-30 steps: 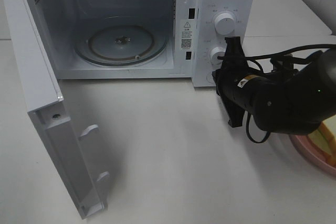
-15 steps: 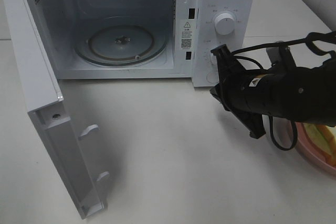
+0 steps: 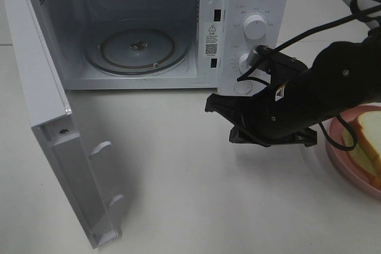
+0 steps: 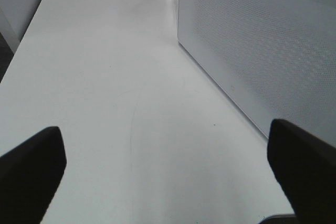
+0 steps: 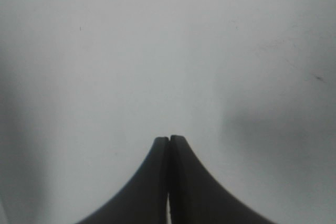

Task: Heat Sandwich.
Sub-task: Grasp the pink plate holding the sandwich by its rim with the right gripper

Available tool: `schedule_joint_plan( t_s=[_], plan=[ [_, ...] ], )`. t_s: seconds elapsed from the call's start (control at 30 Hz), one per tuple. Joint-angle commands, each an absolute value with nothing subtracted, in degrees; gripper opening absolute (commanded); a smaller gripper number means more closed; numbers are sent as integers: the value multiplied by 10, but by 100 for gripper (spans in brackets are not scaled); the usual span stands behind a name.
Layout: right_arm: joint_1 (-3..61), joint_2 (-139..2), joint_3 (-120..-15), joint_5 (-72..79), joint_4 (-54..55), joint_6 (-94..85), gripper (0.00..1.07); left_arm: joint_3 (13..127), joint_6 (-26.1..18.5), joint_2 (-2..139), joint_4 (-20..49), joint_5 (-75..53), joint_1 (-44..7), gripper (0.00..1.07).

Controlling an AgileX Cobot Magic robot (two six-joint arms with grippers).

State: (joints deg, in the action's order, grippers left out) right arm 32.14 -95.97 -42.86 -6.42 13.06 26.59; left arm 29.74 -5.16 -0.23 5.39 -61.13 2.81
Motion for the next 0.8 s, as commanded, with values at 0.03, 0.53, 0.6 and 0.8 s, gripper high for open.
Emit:
schedule_joint_plan(
  t_s=[0.03, 0.53, 0.6, 0.8],
  plan=[
    [321, -954, -445, -148, 97, 161, 1, 299, -49, -13, 54, -610, 28, 100],
    [292, -954, -497, -414, 0, 61, 10, 299, -49, -13, 54, -610, 28, 100],
    [286, -953, -498, -424, 0, 59, 12, 299, -49, -13, 54, -610, 28, 100],
    [250, -921, -498, -456, 0, 22, 43, 299, -49, -13, 53, -610, 28, 100]
  ],
)
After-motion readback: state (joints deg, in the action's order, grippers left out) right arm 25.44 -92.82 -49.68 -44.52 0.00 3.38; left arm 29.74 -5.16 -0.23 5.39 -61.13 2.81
